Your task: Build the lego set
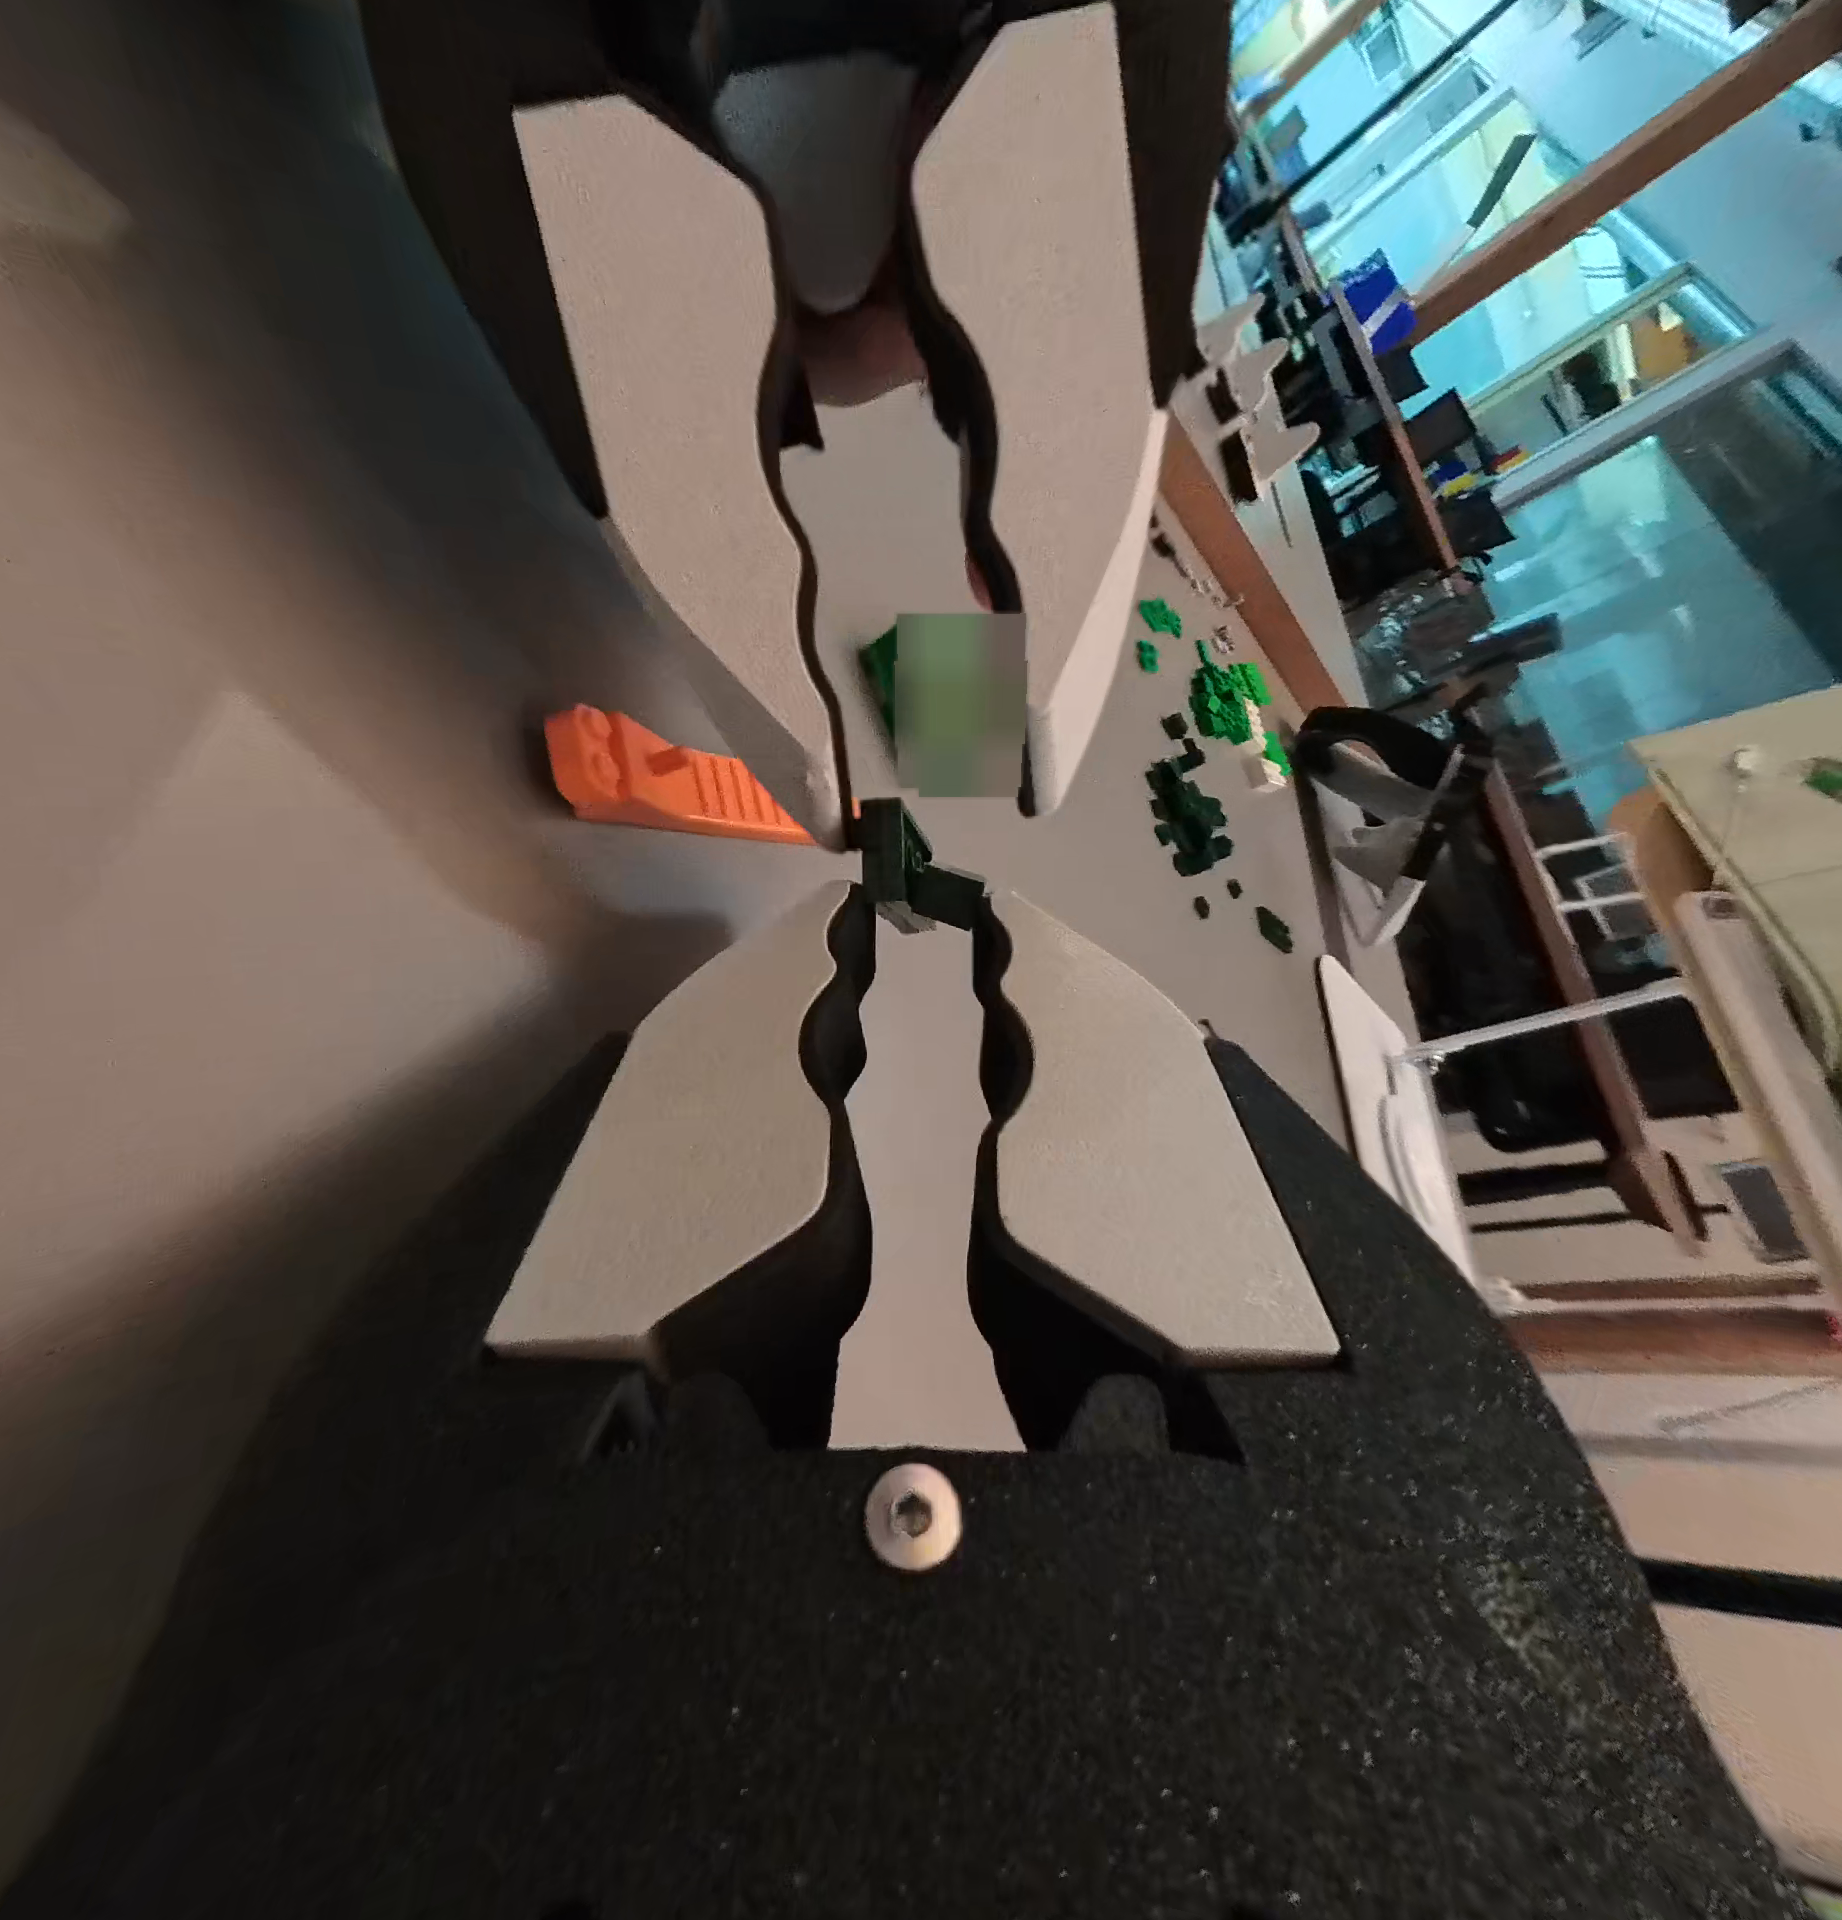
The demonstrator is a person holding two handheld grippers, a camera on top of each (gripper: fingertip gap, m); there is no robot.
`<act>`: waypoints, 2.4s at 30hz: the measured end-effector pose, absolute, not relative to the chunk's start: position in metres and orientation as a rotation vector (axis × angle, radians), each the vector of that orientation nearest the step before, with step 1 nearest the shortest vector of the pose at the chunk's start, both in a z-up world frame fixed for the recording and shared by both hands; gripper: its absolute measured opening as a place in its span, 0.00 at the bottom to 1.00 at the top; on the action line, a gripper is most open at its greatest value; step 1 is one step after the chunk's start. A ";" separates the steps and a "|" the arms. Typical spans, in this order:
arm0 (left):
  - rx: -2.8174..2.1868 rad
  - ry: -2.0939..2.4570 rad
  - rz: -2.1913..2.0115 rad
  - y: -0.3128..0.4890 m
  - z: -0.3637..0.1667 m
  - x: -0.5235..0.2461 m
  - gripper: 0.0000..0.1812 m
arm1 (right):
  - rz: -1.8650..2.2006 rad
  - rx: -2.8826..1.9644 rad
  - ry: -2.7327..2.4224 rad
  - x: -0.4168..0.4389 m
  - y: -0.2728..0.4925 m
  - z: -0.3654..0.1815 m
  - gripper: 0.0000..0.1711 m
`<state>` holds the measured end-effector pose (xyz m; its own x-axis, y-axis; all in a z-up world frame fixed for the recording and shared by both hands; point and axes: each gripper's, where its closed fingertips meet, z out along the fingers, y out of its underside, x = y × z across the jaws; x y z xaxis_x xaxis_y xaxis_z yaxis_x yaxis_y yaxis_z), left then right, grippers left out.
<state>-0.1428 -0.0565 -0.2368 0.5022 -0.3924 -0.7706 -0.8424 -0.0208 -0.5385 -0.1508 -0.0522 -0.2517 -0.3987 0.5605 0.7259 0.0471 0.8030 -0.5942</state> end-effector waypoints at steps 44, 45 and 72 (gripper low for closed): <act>-1.878 0.424 -0.262 -0.058 -0.234 -0.153 0.36 | 0.471 -0.411 -1.720 -0.152 -0.035 -0.229 0.04; -1.837 0.409 -0.204 -0.055 -0.228 -0.157 0.35 | 0.448 -0.434 -1.706 -0.154 -0.030 -0.229 0.04; -1.508 0.330 0.421 -0.058 -0.191 -0.203 0.22 | 0.296 -0.440 -1.734 -0.161 -0.020 -0.245 0.04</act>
<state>-0.2034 -0.0585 -0.1905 0.8850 0.0625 -0.4613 -0.4630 0.0148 -0.8862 -0.1612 -0.0202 -0.2451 -0.1672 0.4460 0.8793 0.1295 0.8940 -0.4289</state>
